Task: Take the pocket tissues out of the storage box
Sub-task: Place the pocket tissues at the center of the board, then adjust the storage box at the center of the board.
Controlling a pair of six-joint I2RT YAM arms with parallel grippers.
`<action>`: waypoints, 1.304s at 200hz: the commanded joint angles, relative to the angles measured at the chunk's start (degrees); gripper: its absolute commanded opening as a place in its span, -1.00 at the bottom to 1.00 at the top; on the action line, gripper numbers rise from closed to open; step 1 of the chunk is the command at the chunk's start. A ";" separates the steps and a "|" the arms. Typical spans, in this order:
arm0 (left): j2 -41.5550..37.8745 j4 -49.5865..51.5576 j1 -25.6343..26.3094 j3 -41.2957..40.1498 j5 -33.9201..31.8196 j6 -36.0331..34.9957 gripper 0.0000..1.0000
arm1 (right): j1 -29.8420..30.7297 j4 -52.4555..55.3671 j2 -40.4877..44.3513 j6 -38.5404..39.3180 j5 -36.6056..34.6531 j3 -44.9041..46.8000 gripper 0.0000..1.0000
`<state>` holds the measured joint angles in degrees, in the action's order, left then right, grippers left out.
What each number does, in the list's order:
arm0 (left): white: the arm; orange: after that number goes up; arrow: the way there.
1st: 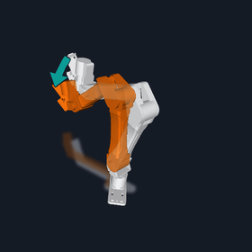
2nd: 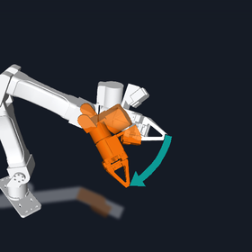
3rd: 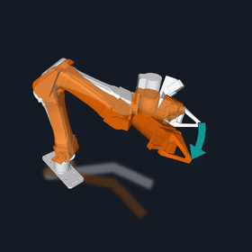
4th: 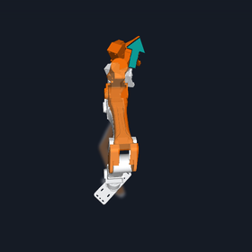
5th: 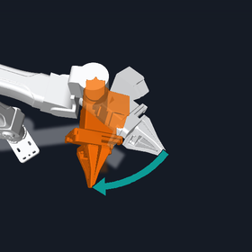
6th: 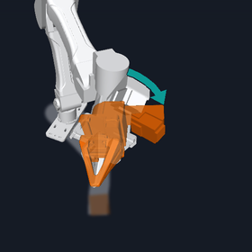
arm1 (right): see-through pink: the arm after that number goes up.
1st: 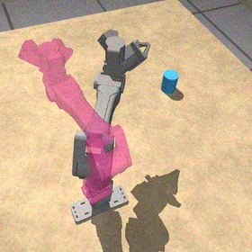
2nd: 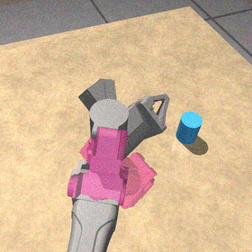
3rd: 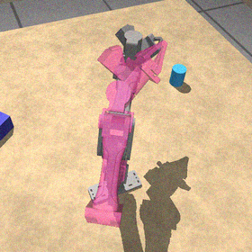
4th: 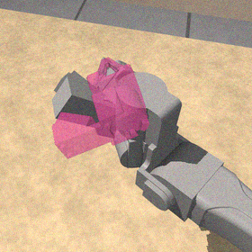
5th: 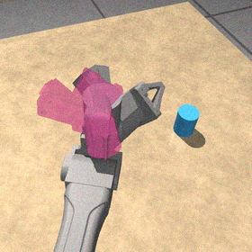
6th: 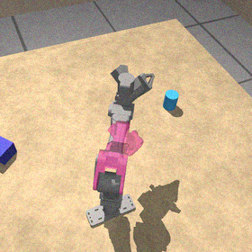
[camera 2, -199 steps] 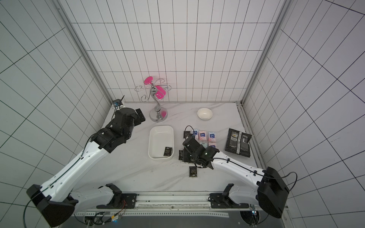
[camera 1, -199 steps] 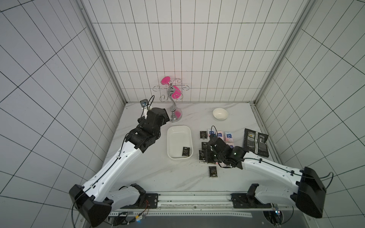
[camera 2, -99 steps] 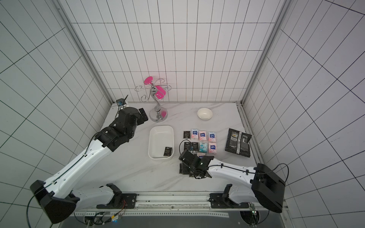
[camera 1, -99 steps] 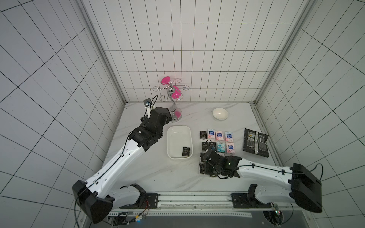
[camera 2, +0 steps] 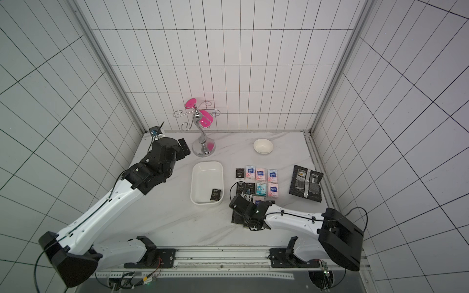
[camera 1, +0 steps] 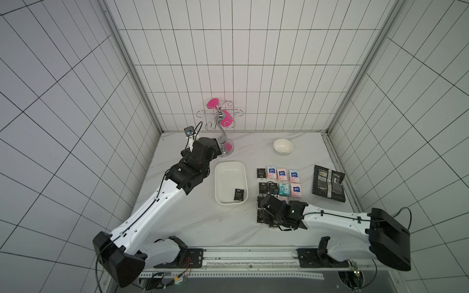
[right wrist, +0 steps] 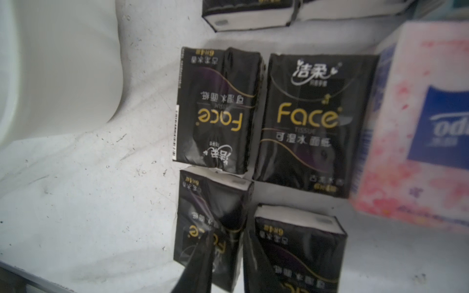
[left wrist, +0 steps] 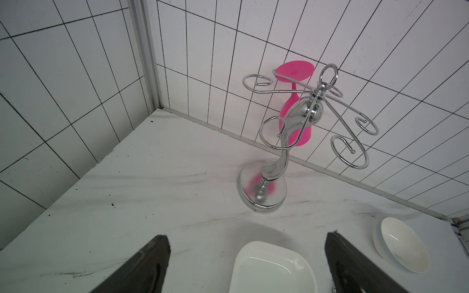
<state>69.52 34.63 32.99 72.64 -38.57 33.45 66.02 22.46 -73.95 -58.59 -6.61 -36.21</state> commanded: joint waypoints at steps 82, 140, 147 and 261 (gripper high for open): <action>-0.54 -0.04 0.09 0.11 0.86 0.56 0.97 | -3.30 11.61 0.69 17.50 -10.36 -18.53 -0.12; -2.19 1.58 1.29 -0.21 -0.53 0.83 0.97 | -12.50 4.00 -17.73 26.92 -1.55 -32.98 -0.09; -2.64 1.53 1.20 -0.22 -0.55 0.88 0.97 | -13.22 4.04 -19.93 27.49 -0.74 -34.84 -0.08; -1.39 1.49 1.19 1.19 -0.72 0.00 0.97 | -14.30 3.30 -36.31 28.84 3.81 -44.08 -0.17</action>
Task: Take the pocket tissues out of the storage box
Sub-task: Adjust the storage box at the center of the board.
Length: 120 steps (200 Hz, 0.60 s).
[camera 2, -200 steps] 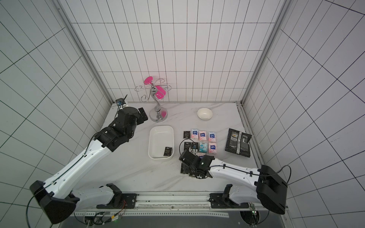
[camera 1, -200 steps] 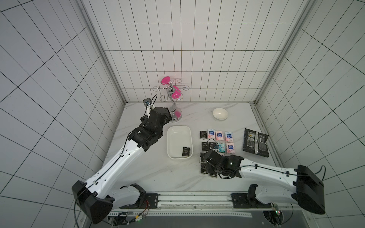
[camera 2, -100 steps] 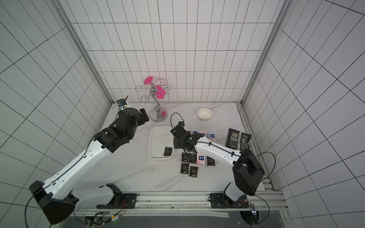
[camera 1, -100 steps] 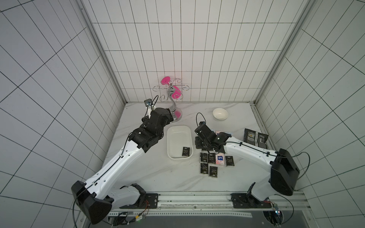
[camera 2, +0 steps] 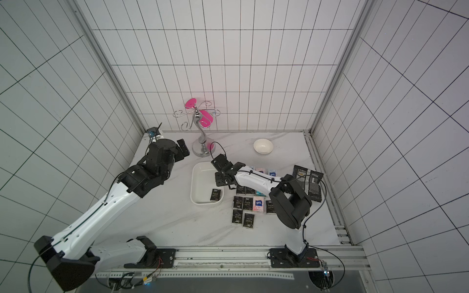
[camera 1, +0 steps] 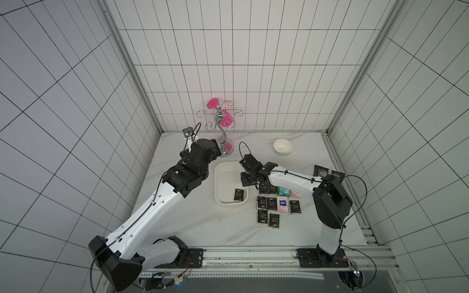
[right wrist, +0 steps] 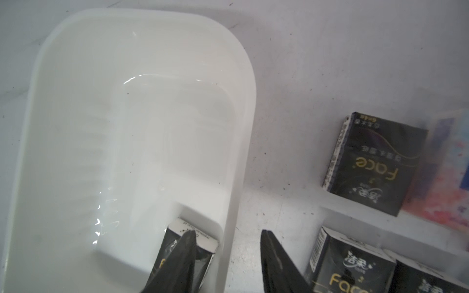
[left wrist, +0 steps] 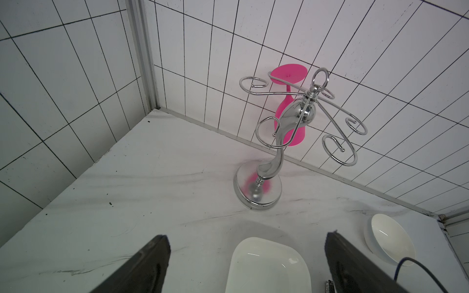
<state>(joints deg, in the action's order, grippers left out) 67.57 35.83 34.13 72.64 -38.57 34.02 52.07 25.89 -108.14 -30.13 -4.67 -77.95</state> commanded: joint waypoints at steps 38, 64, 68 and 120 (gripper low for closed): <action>0.42 0.24 -0.11 1.19 -1.12 -0.97 0.97 | -0.37 -1.55 -2.79 0.29 4.40 -2.35 -0.64; 0.23 0.28 -0.29 1.19 -1.17 -1.06 0.97 | -0.28 -3.63 -1.83 2.13 5.45 -2.03 -0.86; 0.11 0.35 -0.36 1.19 -1.18 -1.13 0.97 | -0.23 -3.88 -1.65 2.37 5.48 -2.07 -0.88; -0.75 1.29 -0.49 1.88 -1.52 -1.24 0.97 | 0.59 -9.92 0.18 13.49 7.54 -1.24 -0.92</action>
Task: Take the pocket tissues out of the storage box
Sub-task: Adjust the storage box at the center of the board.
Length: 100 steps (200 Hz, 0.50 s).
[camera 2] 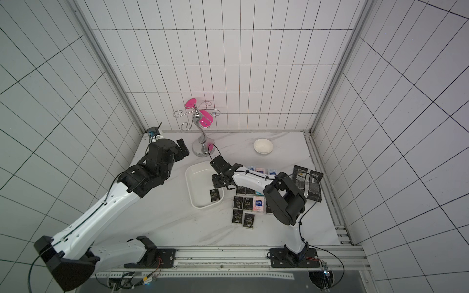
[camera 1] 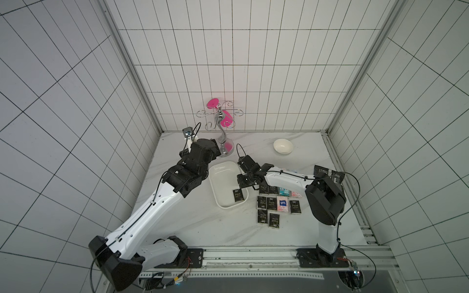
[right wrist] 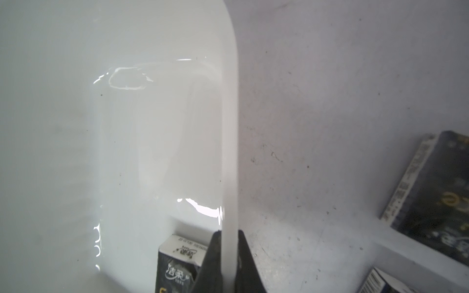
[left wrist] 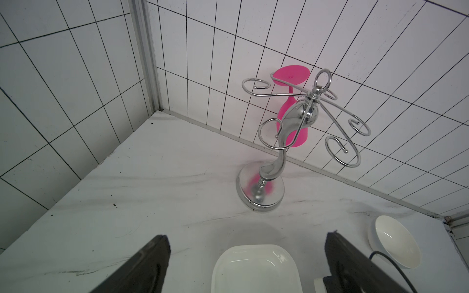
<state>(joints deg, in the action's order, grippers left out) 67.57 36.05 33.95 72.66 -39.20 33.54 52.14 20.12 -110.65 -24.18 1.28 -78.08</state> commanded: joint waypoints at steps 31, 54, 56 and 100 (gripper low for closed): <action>-1.19 1.73 -0.29 2.13 -1.19 -0.80 0.97 | 0.55 2.01 -0.66 16.23 3.49 -6.62 -0.88; -1.69 1.73 -0.38 2.22 -1.56 -1.14 0.97 | 0.58 9.34 -4.57 21.51 6.36 -11.79 -0.84; -1.73 1.74 -0.38 2.26 -1.64 -1.20 0.97 | 0.55 10.03 -4.99 21.78 6.30 -12.37 -0.84; -1.72 2.04 -0.48 2.37 -1.59 -1.37 0.97 | 0.57 15.89 -8.72 25.66 7.59 -16.49 -0.74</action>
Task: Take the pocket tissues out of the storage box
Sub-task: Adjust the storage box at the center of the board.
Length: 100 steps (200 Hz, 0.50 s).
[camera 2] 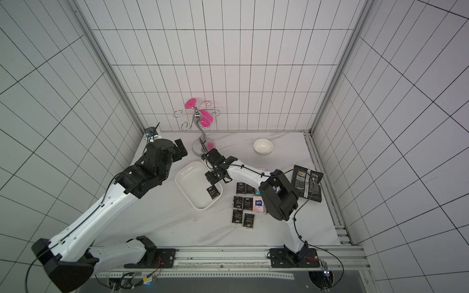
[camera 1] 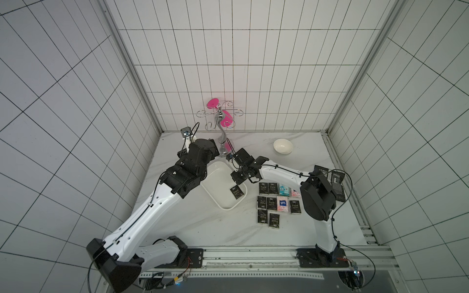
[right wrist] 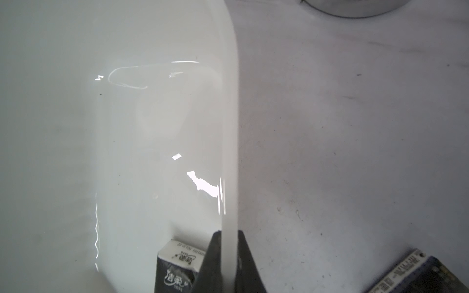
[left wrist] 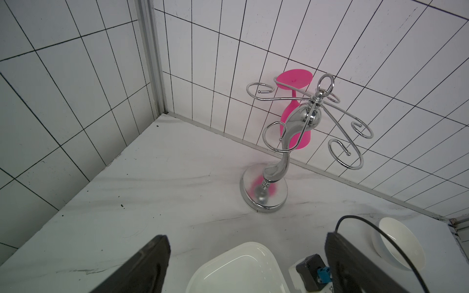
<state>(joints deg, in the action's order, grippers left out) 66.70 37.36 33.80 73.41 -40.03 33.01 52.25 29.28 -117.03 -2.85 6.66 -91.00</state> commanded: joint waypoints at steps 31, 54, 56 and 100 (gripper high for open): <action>-1.27 0.84 -0.49 1.58 -0.84 -0.93 0.97 | 0.44 9.57 -4.47 5.20 1.25 -5.50 -0.72; -1.44 0.88 -0.80 1.48 -0.84 -1.00 0.97 | 0.73 9.57 -4.14 4.97 -0.50 -5.50 -0.37; -1.47 0.92 -0.77 1.48 -0.84 -1.02 0.97 | 0.70 9.57 -3.94 4.90 -0.57 -5.50 -0.35; -1.30 0.95 -1.41 1.38 -0.56 -1.10 0.97 | 1.23 7.61 4.32 2.57 -5.04 -4.45 -0.11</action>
<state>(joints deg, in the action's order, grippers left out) 66.13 37.54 32.88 73.71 -40.29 32.77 52.66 36.84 -119.55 1.02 5.23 -94.17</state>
